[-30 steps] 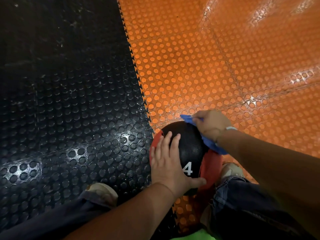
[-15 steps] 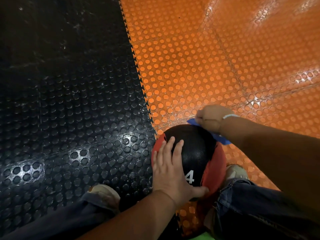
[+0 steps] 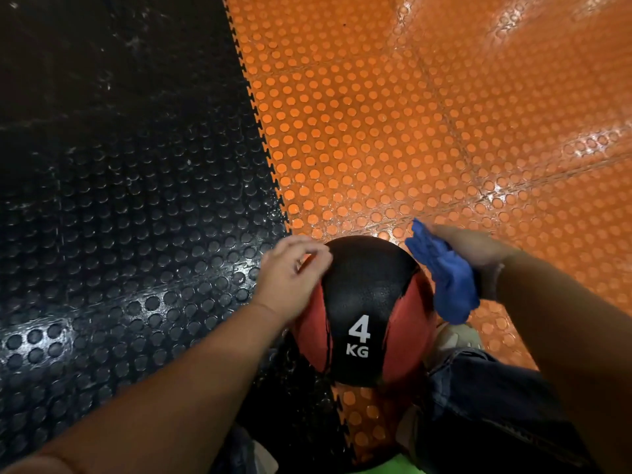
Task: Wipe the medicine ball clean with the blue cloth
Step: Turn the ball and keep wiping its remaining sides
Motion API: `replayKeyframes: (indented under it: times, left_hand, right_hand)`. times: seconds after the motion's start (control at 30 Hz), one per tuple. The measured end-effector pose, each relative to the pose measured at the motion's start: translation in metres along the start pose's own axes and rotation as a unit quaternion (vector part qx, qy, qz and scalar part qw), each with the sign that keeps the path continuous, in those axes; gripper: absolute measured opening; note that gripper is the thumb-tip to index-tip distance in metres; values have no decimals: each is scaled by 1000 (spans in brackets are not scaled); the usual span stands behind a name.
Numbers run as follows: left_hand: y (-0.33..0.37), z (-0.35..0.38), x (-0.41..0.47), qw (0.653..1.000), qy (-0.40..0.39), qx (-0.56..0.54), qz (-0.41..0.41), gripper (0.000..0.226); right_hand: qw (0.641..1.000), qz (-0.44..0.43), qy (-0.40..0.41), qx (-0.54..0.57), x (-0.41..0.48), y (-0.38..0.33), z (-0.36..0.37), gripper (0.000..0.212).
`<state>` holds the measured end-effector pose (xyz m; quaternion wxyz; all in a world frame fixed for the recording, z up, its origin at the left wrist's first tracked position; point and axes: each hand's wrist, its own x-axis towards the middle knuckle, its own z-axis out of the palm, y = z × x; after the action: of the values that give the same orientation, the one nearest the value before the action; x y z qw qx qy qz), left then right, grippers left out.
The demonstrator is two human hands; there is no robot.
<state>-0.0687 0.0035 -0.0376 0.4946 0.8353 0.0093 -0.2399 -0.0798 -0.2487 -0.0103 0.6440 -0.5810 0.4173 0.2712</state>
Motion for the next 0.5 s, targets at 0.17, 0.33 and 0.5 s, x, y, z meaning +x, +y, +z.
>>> replayKeyframes:
  times: [0.17, 0.33, 0.5]
  left_hand:
    - [-43, 5, -15, 960, -69, -130, -240, 72]
    - [-41, 29, -29, 883, -59, -325, -334, 70]
    - [-34, 3, -12, 862, -32, -372, -342, 71]
  right_hand:
    - [992, 7, 59, -113, -2, 58, -1, 74]
    - [994, -49, 67, -75, -9, 51, 20, 41]
    - [982, -53, 53, -176, 11, 2, 50, 70]
